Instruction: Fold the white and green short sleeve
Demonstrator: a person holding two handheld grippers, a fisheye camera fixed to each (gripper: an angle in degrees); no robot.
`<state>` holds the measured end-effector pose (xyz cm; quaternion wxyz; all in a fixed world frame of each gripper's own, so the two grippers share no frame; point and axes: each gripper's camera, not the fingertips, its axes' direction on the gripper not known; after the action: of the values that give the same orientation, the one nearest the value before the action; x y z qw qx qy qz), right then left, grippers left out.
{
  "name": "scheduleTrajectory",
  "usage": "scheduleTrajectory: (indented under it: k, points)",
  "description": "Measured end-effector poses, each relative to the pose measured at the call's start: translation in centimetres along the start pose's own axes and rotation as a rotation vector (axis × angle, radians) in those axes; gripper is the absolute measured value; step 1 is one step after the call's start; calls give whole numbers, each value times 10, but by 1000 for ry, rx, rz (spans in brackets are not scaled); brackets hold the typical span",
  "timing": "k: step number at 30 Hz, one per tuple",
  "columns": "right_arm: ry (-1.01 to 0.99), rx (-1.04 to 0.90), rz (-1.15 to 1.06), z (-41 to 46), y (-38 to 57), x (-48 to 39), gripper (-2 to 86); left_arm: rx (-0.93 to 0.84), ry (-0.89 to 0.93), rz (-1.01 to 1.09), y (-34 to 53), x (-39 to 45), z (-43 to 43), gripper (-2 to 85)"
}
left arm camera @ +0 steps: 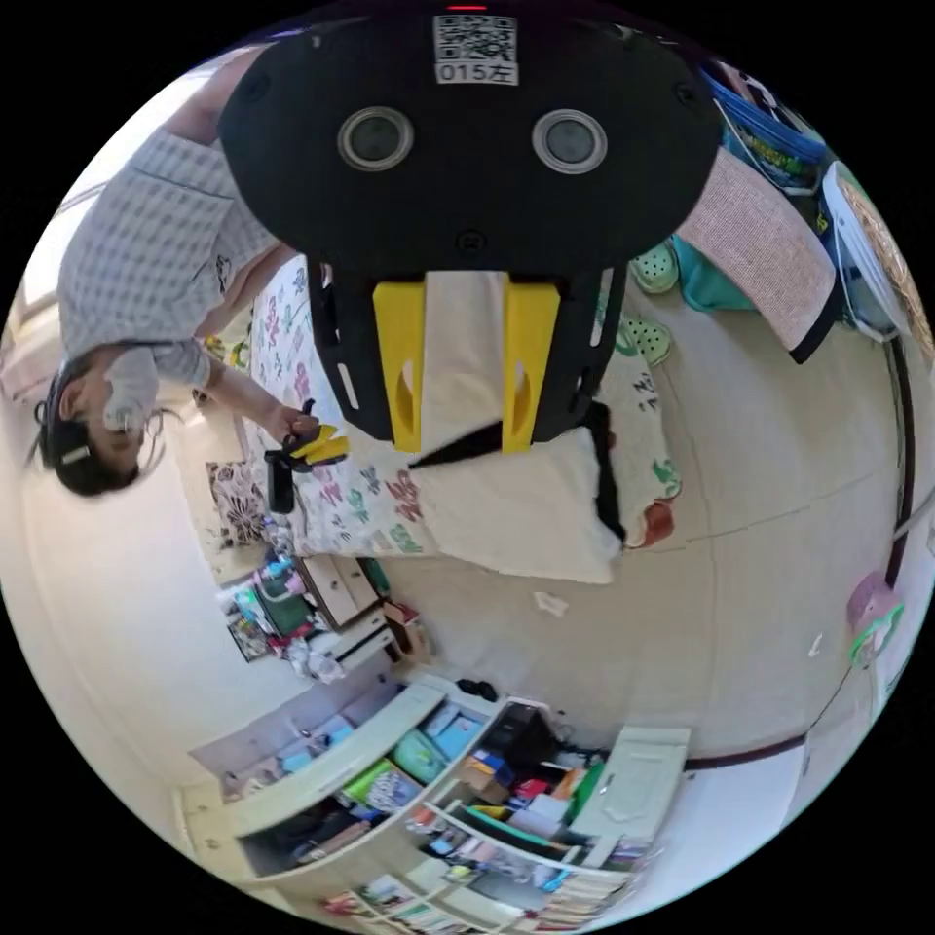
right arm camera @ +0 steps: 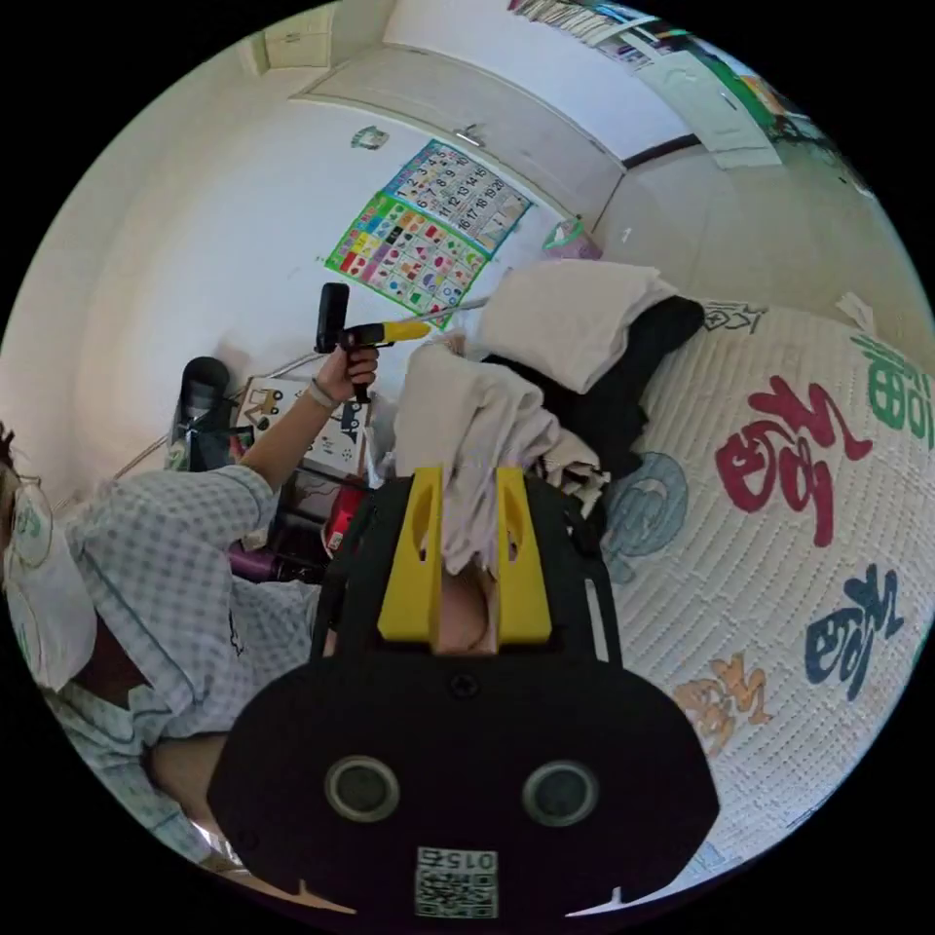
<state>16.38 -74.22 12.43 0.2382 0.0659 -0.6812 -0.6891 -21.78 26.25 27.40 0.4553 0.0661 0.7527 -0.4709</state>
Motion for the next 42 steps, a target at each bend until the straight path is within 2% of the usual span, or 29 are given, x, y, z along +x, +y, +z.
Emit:
scheduleTrajectory:
  k: [3,6,7,10,13,18,21,25,27,29,30,32,33,35,39,42]
  points:
    - [-29,-78,-56,41,1,-27,90,-38,-50,87,44,53,9,129]
    - [-23,-50,35,64,3,-32,56,-41,-80,112,85,94,24,136]
    - [-84,6,48,61,7,-38,45,-50,-95,129,100,111,30,137]
    - [-75,120,-3,35,26,-74,27,-102,-213,207,133,153,45,143]
    - [-238,295,-1,-7,58,-105,19,-156,-264,319,155,196,64,150]
    - [-291,432,-87,-58,128,-170,15,-37,-343,598,175,284,106,150]
    - [-277,553,-100,-79,188,-204,16,67,-217,715,183,333,147,122]
    - [-214,760,-112,-112,273,-242,21,149,95,870,192,394,192,26]
    - [-174,854,-95,-123,313,-256,26,113,229,876,192,409,209,14]
    - [-30,939,-8,-131,360,-268,37,10,408,806,191,411,239,5]
    - [23,947,31,-131,370,-268,40,-16,430,792,191,409,248,4]
    - [356,881,194,-128,401,-262,66,-111,439,669,184,391,289,1]
    - [409,856,248,-125,409,-257,74,-160,460,613,180,384,302,1]
    - [355,816,371,-108,445,-244,125,-325,575,450,170,365,350,-1]
    - [337,847,478,-68,501,-264,138,-350,645,471,170,381,371,-2]
    - [392,1000,501,-45,546,-300,142,-355,651,499,166,404,382,-2]
